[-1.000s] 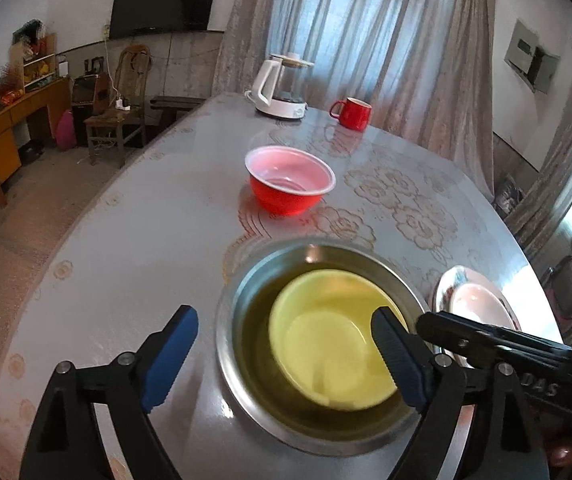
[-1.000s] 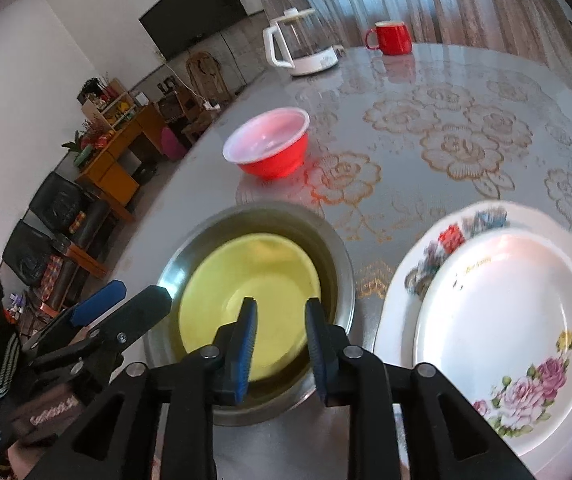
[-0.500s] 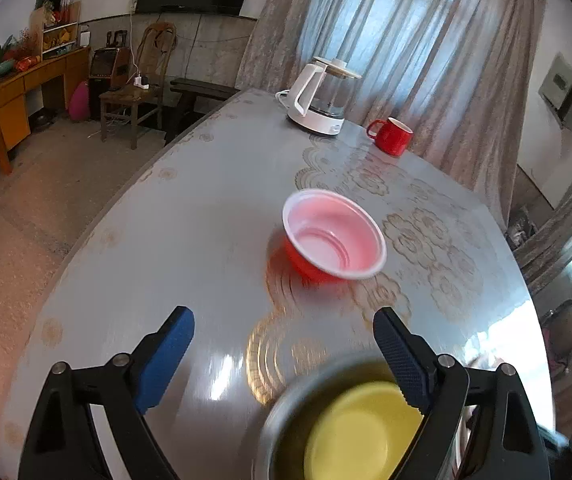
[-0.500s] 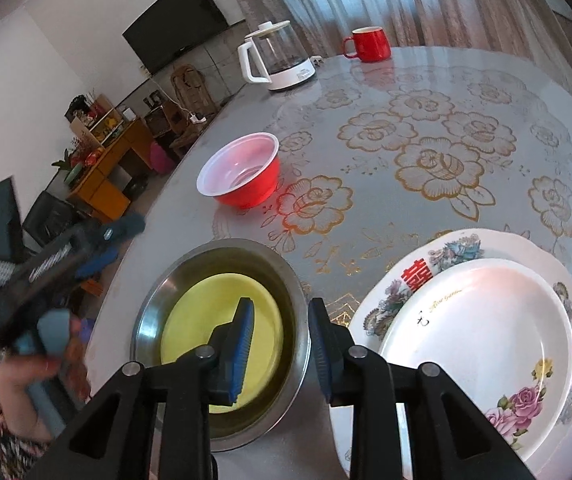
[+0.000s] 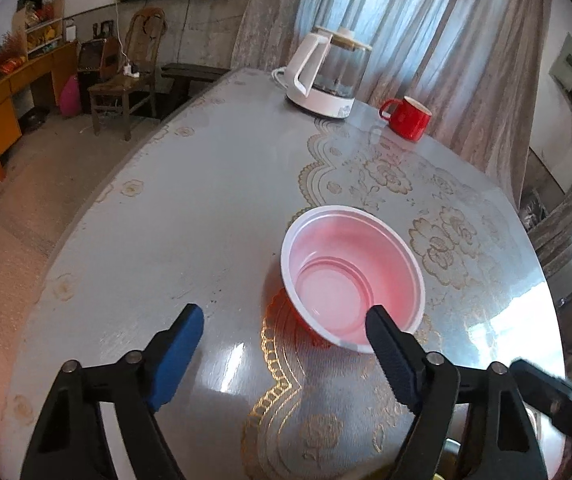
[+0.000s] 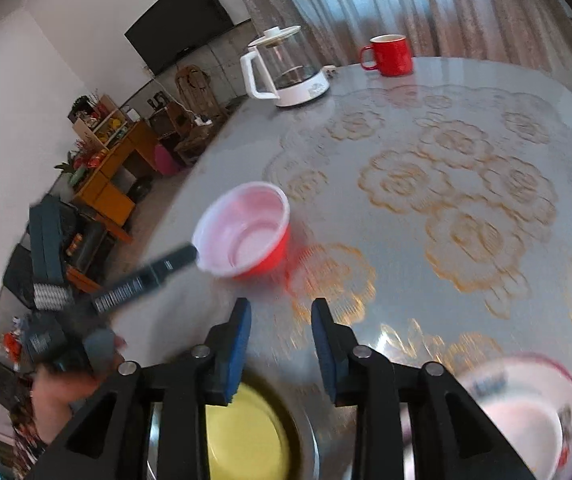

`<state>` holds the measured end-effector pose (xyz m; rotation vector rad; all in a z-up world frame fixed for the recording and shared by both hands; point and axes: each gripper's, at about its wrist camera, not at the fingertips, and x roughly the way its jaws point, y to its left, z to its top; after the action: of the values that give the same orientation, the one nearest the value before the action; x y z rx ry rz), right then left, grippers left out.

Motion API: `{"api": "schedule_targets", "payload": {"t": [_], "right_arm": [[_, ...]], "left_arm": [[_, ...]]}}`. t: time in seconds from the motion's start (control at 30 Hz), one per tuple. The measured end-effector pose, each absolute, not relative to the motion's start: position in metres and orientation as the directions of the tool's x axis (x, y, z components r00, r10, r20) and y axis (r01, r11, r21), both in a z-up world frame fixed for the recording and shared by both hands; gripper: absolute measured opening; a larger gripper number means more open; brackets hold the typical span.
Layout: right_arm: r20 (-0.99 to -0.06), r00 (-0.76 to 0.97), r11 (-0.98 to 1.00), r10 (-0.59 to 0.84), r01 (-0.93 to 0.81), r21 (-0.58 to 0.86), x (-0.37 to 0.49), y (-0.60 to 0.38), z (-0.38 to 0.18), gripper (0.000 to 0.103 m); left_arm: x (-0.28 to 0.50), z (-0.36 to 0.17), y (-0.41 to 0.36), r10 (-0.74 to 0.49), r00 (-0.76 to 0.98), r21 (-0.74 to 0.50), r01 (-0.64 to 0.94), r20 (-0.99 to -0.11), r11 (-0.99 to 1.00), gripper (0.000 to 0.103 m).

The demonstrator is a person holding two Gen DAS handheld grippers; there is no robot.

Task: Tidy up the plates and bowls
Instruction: 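Move the right tool to the pink-and-red plastic bowl rim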

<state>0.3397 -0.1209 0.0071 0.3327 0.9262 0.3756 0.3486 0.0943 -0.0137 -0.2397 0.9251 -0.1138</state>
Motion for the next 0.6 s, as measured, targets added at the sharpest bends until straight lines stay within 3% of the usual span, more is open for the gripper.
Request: {"api": "schedule_targets", "payload": {"t": [0.3,0.6], "right_arm": [[-0.762,0.476,0.89,0.439,-0.113,0.442,0.408,-0.107,-0.013,0.033],[-0.779,0.419,0.866,0.467,-0.038,0.499,0.439,-0.105,-0.041,0.033]], "left_arm": [[0.368,-0.026,0.094,-0.229,0.568,-0.268,0.016,-0.791,0.963,0.07],[0.374,-0.026,0.083,-0.246,0.554,-0.253,0.066,-0.795,0.965,0.068]]}}
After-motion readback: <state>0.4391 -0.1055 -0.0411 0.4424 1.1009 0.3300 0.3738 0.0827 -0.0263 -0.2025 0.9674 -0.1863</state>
